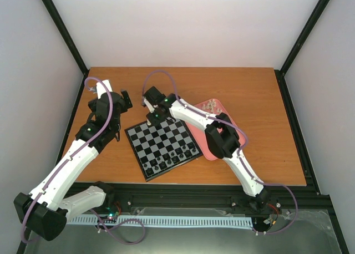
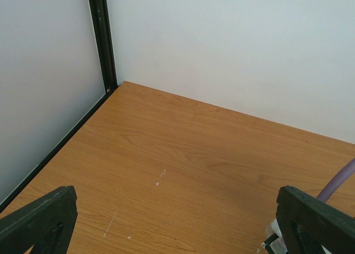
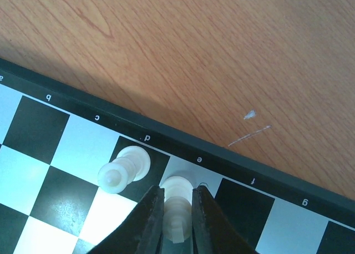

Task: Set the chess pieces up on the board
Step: Place the chess piece on the chessboard.

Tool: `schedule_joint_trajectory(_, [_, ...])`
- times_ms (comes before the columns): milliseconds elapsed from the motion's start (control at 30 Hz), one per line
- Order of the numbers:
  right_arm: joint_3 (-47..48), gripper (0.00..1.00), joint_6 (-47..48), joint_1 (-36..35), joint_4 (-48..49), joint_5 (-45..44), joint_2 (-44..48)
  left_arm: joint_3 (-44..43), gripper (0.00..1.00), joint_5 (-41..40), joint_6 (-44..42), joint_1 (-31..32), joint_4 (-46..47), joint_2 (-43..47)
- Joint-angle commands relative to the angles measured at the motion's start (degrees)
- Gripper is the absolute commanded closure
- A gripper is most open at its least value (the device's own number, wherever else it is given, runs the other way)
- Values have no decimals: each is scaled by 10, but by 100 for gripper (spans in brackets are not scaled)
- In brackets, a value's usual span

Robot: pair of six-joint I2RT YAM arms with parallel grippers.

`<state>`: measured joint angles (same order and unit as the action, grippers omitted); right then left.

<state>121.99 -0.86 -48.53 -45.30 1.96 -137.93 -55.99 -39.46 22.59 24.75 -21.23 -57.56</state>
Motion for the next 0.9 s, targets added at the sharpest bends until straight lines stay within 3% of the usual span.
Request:
schedule_joint_trajectory(0, [18, 82, 6, -5, -8, -15, -13, -6, 0, -3, 7, -5, 7, 5])
schedule_joint_trajectory(400, [7, 69, 9, -5, -9, -16, 2, -6, 0, -4, 7, -4, 8, 3])
schedule_joint_trajectory(867, [-99, 61, 19, -5, 45, -11, 113, -7, 0, -2, 8, -4, 8, 2])
